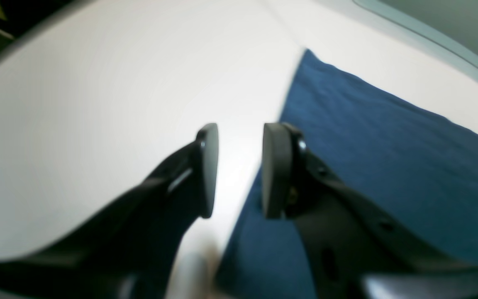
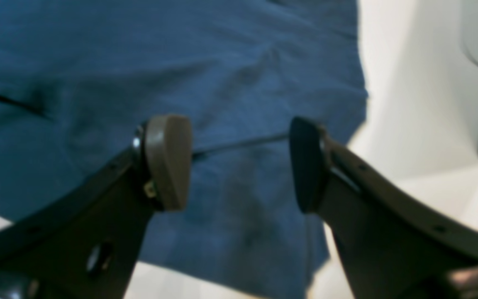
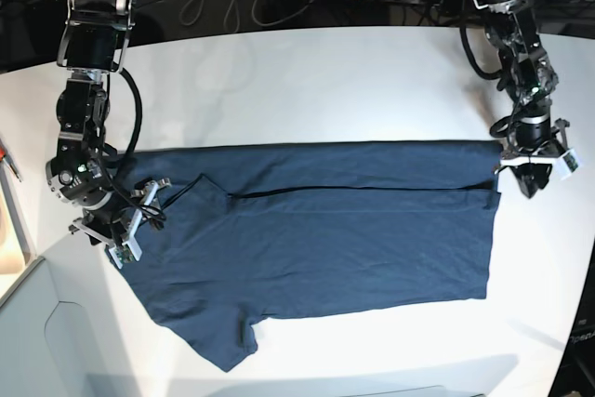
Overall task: Fold the T-shirt properly
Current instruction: 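Regrasp the folded edge of the shirt with both grippers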
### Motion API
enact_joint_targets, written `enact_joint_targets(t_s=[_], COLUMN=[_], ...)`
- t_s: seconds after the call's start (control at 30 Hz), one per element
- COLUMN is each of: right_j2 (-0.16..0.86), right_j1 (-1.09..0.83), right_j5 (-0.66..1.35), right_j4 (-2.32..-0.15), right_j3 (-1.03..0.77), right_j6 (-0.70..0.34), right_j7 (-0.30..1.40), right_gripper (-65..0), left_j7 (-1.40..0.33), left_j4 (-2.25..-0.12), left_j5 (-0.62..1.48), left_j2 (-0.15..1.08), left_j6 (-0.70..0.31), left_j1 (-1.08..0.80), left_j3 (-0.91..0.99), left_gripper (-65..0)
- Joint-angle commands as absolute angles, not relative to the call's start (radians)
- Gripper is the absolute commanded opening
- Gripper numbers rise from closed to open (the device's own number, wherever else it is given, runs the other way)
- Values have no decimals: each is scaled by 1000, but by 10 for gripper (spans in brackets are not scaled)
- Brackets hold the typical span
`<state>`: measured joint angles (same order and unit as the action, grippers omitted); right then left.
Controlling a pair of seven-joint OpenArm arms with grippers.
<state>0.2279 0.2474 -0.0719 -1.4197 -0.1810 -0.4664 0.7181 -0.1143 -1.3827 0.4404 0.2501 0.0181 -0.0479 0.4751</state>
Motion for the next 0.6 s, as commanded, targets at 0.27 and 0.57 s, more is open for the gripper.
enact_joint_targets(t_s=[0.27,0.57], right_j2=[234,239], right_j1=[170,163], right_j5=[-59,-59], right_j4=[-1567,-1567], right_j3=[-245,-249], right_j6=[-469,-469], right_j7=[699,700], right_gripper=[-292,-292], left_j7=[-96,-94], left_j4=[-1333,-1297], left_j5=[446,441], left_j2=[222,196], left_j6=[1,1], left_j1=[-99,-90], left_j3=[466,466], left_gripper=[-311,-305])
